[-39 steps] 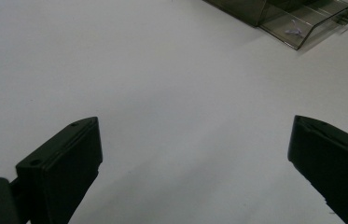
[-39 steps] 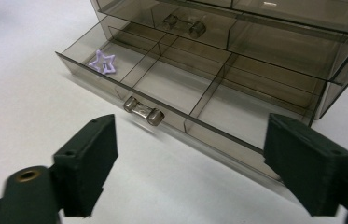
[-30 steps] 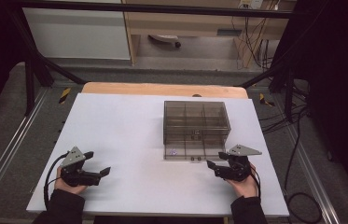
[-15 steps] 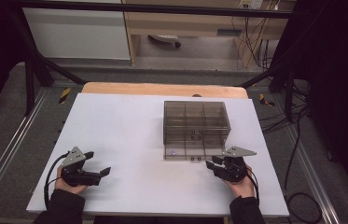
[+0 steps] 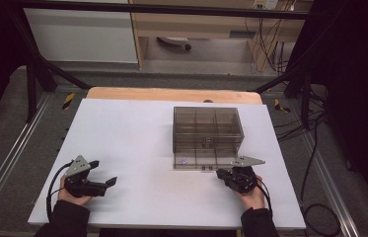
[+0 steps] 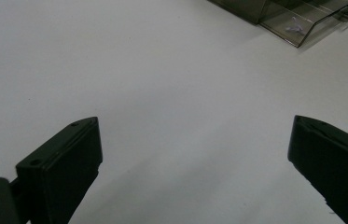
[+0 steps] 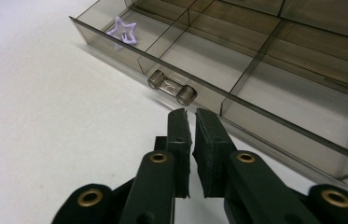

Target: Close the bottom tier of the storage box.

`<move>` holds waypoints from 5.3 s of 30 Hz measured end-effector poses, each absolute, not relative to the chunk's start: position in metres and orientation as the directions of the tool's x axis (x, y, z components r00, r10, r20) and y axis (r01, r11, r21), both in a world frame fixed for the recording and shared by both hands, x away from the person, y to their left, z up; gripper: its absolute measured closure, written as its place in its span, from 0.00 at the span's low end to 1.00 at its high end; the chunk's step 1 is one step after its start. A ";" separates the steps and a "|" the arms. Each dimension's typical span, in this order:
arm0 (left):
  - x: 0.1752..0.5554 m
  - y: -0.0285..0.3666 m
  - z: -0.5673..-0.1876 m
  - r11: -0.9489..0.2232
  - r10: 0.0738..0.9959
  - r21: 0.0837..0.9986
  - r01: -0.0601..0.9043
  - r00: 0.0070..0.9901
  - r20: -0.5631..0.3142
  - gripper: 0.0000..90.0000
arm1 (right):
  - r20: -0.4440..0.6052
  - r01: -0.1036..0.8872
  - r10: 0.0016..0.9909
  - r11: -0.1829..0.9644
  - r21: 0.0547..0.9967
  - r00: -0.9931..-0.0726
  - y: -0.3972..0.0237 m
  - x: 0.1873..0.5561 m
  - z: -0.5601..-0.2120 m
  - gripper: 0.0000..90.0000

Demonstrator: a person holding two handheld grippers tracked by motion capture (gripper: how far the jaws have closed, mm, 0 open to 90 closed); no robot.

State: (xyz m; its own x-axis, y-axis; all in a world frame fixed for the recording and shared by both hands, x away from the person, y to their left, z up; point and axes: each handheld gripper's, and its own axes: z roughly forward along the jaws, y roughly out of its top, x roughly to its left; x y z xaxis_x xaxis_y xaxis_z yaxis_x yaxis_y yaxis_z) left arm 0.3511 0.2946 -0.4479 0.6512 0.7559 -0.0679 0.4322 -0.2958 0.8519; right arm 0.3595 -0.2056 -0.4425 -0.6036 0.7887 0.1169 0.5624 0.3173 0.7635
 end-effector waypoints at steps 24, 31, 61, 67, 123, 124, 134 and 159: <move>0.351 0.294 -0.448 -0.297 0.754 0.852 0.431 0.653 -0.067 0.03 | 0.090 0.564 0.800 0.334 0.755 -0.593 -0.198 0.364 -0.448 1.00; 0.351 0.294 -0.448 -0.296 0.754 0.853 0.430 0.653 -0.068 0.03 | 0.083 0.563 0.804 0.336 0.755 -0.589 -0.197 0.365 -0.448 1.00; 0.351 0.294 -0.448 -0.299 0.753 0.851 0.430 0.655 -0.066 0.03 | 0.061 0.559 0.804 0.354 0.750 -0.591 -0.189 0.374 -0.451 1.00; 0.351 0.294 -0.448 -0.299 0.753 0.851 0.432 0.654 -0.067 0.03 | 0.062 0.559 0.805 0.352 0.751 -0.590 -0.189 0.375 -0.451 1.00; 0.351 0.294 -0.448 -0.301 0.754 0.851 0.430 0.653 -0.063 0.03 | 0.055 0.556 0.813 0.345 0.757 -0.580 -0.188 0.383 -0.453 1.00; 0.351 0.294 -0.448 -0.301 0.755 0.852 0.429 0.653 -0.062 0.03 | 0.055 0.556 0.813 0.345 0.757 -0.579 -0.188 0.384 -0.453 1.00; 0.351 0.294 -0.447 -0.300 0.755 0.852 0.429 0.653 -0.063 0.03 | 0.054 0.554 0.814 0.344 0.758 -0.579 -0.189 0.385 -0.453 1.00; 0.351 0.294 -0.447 -0.300 0.756 0.852 0.429 0.652 -0.062 0.03 | 0.048 0.553 0.819 0.341 0.760 -0.571 -0.190 0.391 -0.453 1.00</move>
State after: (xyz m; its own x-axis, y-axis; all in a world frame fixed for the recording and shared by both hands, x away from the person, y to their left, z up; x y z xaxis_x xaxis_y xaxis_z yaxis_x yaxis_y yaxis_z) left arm 0.3513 0.2943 -0.4473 0.6519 0.7558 -0.0619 0.4290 -0.3003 0.8519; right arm 0.3914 -0.1901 -0.4528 -0.5713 0.8193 0.0485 0.5533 0.3409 0.7600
